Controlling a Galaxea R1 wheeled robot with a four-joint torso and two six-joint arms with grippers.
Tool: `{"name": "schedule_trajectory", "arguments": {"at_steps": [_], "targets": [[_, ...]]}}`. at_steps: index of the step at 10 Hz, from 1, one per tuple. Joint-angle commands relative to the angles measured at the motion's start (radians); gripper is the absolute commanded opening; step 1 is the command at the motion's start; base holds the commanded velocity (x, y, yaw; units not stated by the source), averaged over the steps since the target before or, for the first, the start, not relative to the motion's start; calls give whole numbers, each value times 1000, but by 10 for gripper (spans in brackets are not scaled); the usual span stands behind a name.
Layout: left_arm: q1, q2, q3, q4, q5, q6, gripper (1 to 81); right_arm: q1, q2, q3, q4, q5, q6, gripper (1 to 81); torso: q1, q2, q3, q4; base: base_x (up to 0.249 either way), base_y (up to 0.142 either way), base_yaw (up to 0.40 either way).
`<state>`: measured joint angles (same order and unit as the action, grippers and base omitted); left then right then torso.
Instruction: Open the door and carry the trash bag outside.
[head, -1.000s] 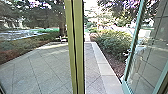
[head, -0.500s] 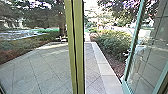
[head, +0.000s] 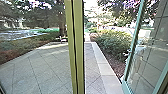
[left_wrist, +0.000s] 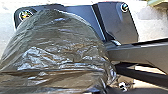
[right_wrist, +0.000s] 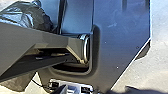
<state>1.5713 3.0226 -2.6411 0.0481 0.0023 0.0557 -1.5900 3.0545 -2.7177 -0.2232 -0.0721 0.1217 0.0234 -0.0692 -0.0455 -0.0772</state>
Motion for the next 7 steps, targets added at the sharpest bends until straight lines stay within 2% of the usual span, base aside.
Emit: {"name": "schedule_trajectory", "arguments": {"at_steps": [1,6,7], "targets": [[-43,3,1,-1,54,7,10,66,6,-8,59,-43,-47,811,0,0,0,0,0,0,0],[-43,4,1,6,54,9,10,69,11,-16,65,-51,-43,811,0,0,0,0,0,0,0],[-43,4,1,6,54,9,10,67,13,-16,65,-51,-43,811,0,0,0,0,0,-64,0]]}}
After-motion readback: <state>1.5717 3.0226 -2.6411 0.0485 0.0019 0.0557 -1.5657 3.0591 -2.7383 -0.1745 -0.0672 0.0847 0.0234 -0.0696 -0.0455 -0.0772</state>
